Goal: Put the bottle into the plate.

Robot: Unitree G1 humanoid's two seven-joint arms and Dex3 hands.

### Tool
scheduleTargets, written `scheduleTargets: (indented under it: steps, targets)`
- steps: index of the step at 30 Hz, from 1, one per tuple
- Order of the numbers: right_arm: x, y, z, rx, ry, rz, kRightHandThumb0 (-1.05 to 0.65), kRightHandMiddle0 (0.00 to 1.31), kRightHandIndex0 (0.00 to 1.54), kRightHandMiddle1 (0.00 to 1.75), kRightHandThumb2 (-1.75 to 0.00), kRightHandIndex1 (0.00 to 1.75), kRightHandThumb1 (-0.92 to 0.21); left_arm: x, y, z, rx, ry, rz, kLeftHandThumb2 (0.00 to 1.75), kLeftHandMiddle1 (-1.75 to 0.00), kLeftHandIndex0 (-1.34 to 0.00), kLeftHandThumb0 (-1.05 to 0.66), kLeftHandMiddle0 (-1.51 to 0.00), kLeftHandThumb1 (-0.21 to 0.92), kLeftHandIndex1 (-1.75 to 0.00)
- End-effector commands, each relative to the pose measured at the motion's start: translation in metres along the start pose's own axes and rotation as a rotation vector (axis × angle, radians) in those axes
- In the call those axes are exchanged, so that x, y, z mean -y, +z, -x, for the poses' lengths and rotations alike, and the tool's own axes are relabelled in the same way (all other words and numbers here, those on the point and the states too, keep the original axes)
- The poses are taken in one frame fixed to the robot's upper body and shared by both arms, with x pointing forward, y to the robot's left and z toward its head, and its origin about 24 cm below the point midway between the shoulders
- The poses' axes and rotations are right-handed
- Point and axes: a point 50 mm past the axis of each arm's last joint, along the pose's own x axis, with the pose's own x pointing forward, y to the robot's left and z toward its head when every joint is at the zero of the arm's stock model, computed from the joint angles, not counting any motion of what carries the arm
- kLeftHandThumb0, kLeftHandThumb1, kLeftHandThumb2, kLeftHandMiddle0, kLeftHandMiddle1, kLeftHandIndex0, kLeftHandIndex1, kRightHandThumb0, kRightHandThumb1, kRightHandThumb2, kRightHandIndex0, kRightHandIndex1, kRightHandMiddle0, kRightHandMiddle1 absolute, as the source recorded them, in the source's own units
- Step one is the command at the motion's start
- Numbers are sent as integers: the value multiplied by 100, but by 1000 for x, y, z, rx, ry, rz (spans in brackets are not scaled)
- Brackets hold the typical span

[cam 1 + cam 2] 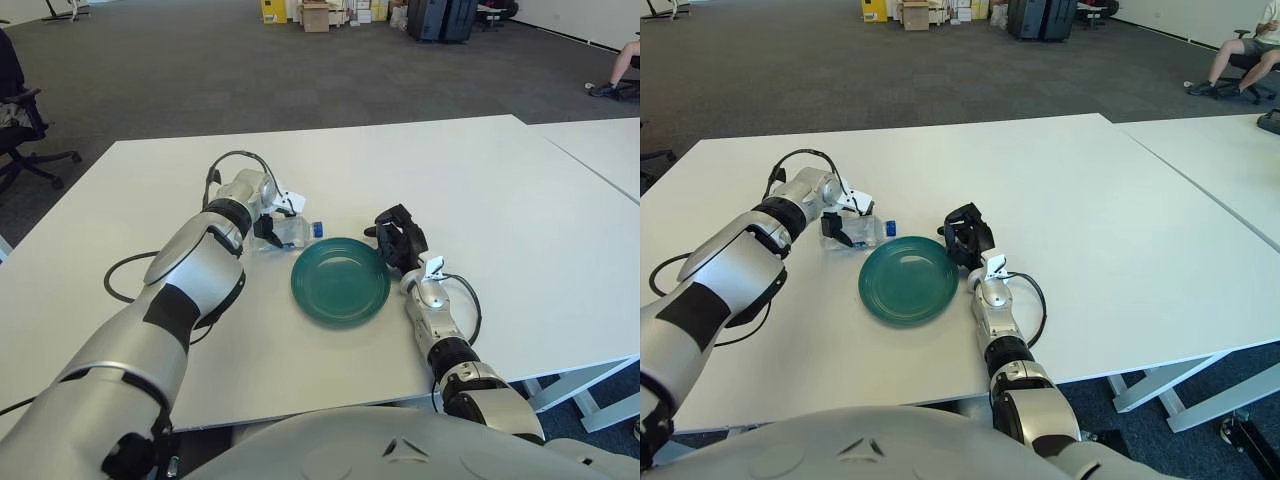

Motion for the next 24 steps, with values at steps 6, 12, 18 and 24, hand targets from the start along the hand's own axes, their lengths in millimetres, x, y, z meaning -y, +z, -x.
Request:
scheduleTargets:
  steps: [6,12,18,24]
  targets:
    - [5,-26,17,-141,-29,-5,-37,31,47,175,-80,121,-72,14,-4,-6,-4,-68,-65,75,-2,-28,-65,-9,46,-122]
    - [5,-25,18,-128,-19,-1,-37,31,45,175,-79,120,-72,10,-3,-4,5,-40,-108,79,-2,-25,-60,-11,45,-123]
    - [5,-25,19,-126,-21,-3,-37,30,45,175,-78,119,-73,9,2,-5,14,-29,-128,82,0,-20,-58,-9,45,-122]
    - [7,-25,20,-122,-16,2,-37,31,46,175,-79,119,-72,27,6,-17,19,-19,-61,88,0,-13,-53,-4,43,-122]
